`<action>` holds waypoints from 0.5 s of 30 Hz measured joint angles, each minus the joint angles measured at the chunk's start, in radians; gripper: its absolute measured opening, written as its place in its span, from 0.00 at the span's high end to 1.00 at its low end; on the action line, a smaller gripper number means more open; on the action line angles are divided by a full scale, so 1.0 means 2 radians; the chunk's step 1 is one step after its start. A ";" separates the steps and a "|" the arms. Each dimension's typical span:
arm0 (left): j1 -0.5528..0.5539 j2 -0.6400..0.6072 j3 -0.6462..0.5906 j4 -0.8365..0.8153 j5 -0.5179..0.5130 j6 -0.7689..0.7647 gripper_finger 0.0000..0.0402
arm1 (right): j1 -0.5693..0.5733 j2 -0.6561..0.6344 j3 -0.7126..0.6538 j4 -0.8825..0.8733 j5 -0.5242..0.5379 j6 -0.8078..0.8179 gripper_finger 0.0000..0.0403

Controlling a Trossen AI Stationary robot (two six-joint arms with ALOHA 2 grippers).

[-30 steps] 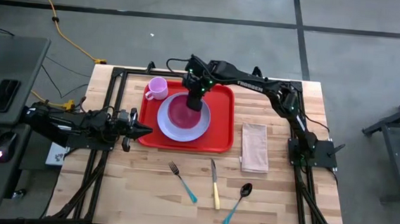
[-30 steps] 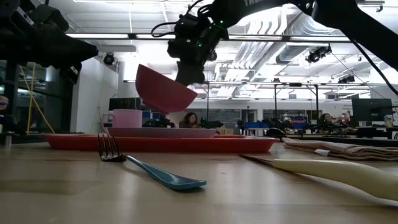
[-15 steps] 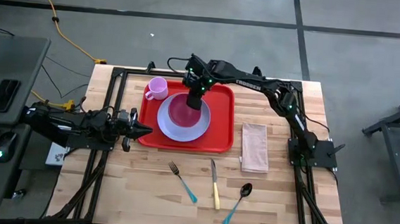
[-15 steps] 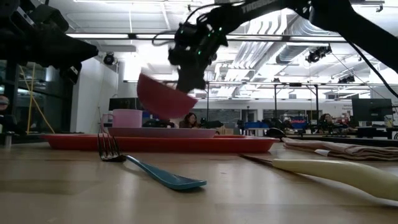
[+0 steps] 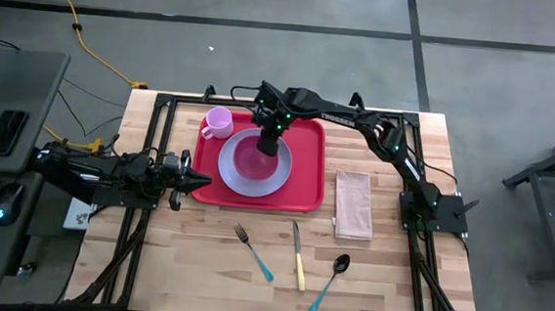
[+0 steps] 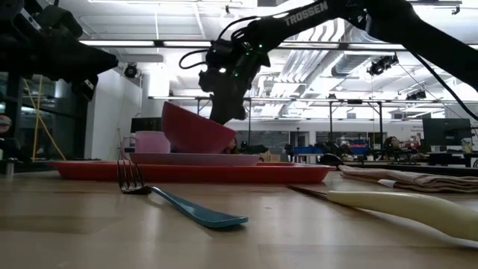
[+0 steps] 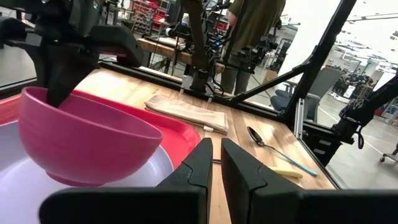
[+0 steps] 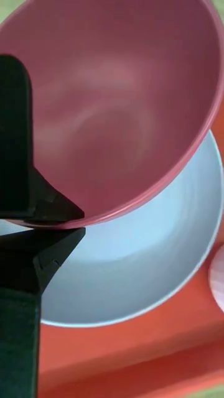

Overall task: Set up tray
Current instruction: Put the pink bowl on the purple plate to the bottom right of the pink mug

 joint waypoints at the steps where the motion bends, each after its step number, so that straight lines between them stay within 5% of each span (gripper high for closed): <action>1: 0.000 0.000 0.000 0.000 0.000 0.000 0.84 | 0.001 0.002 0.000 0.000 -0.001 0.000 1.00; 15: 0.000 0.000 0.000 0.000 -0.002 0.000 0.84 | 0.005 0.013 0.000 -0.005 0.002 -0.001 1.00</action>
